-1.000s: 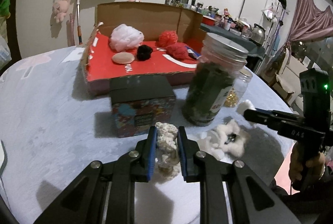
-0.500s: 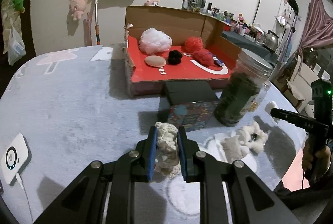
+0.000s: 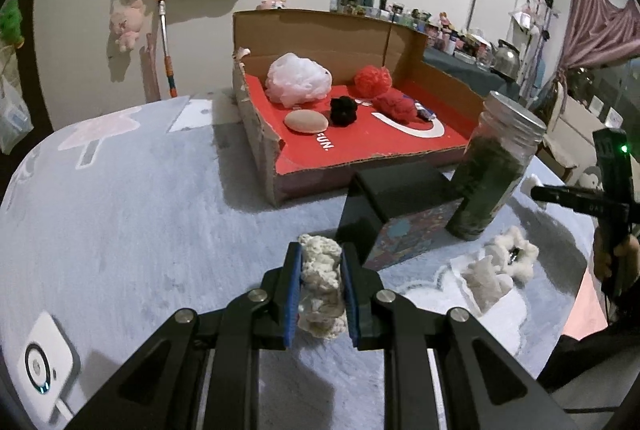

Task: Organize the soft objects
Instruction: 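Carry the white cloth with the right tool while the left tool carries the beige scrunchie into the box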

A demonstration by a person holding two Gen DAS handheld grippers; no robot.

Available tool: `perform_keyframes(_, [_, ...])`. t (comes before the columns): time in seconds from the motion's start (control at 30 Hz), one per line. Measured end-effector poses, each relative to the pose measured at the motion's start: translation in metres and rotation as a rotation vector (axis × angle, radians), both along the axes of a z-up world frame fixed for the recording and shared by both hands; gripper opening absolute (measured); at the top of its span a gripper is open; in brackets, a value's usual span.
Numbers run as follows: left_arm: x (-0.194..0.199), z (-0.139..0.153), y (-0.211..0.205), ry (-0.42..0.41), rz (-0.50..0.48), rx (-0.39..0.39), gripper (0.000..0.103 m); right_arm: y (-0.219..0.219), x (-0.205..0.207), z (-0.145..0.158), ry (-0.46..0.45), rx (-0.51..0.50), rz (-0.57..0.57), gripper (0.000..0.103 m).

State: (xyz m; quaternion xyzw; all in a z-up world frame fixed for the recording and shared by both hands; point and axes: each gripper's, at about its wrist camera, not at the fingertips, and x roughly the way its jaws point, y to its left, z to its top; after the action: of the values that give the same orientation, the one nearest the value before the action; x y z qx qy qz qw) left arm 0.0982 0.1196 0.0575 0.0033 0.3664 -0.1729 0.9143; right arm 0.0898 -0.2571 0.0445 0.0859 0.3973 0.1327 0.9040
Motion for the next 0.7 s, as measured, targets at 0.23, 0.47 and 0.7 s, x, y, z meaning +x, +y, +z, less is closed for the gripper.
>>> perform_keyframes(0.23, [0.017, 0.001, 0.003, 0.000, -0.041, 0.023, 0.020, -0.007, 0.013, 0.003, 0.002, -0.043, 0.002, 0.018])
perform_keyframes(0.47, [0.029, 0.025, 0.003, -0.034, -0.092, 0.072, 0.020, -0.009, 0.029, 0.018, -0.026, -0.089, 0.027, 0.018])
perform_keyframes(0.7, [0.045, 0.061, -0.008, -0.113, -0.130, 0.136, 0.020, -0.005, 0.052, 0.042, -0.067, -0.139, 0.064, 0.018])
